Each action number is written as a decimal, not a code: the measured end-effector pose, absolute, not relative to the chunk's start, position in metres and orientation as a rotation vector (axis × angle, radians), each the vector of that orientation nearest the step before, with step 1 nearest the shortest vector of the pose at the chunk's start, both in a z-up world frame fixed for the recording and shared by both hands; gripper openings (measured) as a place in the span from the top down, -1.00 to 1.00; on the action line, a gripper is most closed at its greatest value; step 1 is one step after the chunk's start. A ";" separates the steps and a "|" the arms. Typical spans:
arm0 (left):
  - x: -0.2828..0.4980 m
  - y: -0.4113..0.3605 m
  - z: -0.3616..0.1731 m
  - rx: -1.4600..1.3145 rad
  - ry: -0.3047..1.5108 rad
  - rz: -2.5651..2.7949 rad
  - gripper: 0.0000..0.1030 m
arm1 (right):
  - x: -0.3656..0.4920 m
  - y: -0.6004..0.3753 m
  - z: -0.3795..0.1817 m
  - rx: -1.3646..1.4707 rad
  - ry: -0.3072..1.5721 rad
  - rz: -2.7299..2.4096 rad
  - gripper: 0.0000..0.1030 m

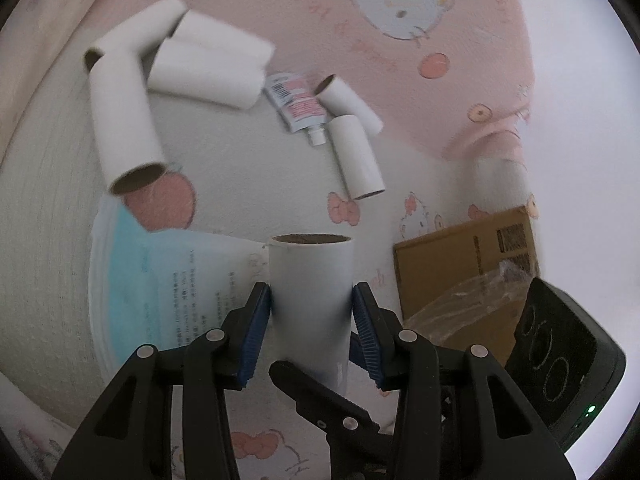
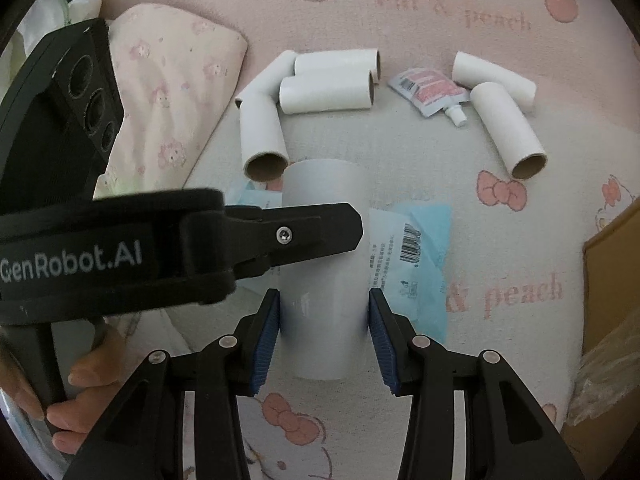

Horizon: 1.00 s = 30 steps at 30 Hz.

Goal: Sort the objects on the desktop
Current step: 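Lift the tube and carry it with the right tool to the box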

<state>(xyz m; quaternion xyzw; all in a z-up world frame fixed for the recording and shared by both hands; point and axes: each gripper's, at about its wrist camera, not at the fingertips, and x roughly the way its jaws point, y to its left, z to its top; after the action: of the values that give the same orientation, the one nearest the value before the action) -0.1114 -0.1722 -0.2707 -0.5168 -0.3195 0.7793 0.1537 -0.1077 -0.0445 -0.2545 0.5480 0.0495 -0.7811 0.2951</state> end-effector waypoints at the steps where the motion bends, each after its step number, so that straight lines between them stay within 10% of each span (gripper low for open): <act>1: -0.111 -0.169 -0.266 -1.460 -0.885 2.247 0.10 | -0.106 -0.042 -0.252 1.450 0.129 -2.091 0.20; 30: -0.083 -0.053 -0.107 -1.114 -0.488 2.390 0.11 | -0.069 0.070 -0.128 1.003 -0.047 -2.326 0.20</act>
<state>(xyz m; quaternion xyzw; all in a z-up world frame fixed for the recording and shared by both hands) -0.0826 -0.0527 -0.1074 -0.4046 -0.1772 0.8677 0.2279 -0.0692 0.0703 -0.1283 0.3776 -0.0176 -0.8761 0.2994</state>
